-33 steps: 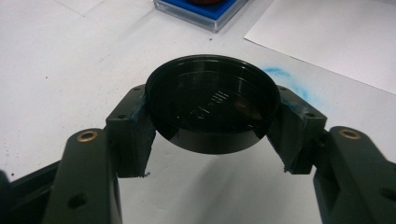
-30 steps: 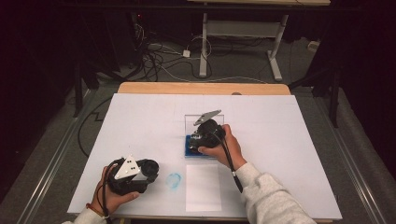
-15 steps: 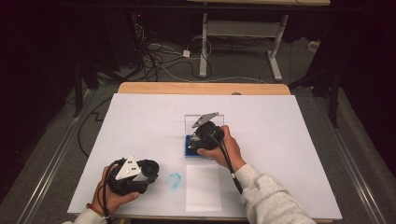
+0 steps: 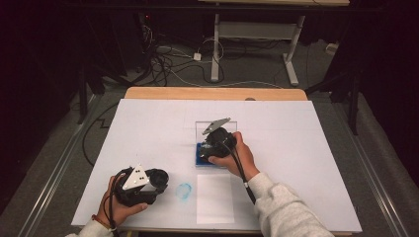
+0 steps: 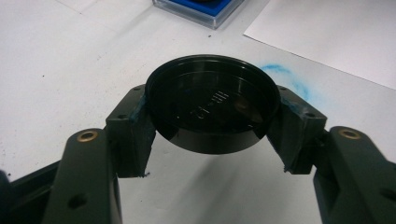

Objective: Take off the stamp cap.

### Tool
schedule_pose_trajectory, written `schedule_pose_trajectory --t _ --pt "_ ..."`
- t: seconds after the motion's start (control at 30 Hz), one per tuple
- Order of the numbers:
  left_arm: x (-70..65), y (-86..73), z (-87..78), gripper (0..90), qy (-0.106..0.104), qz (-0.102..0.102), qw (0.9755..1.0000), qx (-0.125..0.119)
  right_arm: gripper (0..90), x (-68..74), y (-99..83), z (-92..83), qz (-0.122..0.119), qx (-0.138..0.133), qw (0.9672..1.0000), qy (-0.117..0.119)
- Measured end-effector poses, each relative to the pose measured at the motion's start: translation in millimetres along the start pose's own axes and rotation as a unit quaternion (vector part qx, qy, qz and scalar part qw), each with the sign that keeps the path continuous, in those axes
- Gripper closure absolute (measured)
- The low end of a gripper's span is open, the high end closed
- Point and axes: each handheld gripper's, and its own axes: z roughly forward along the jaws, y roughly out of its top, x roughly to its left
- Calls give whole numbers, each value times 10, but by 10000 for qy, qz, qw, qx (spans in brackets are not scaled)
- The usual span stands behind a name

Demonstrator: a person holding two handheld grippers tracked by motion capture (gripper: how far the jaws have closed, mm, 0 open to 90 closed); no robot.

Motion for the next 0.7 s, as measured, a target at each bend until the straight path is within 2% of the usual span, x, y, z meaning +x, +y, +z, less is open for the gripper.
schedule_pose_trajectory --t 0.3,0.5,0.7 --pt "-3 1 -7 370 -5 -14 10000 -23 575 37 -21 -13 -56 -6 9999 -103" --pt "5 -9 -15 370 -4 -53 10000 -42 575 11 -28 -5 8 -49 10000 -55" --pt "18 -36 -31 370 19 -91 10000 -34 574 9 -31 -8 -26 -35 10000 -47"
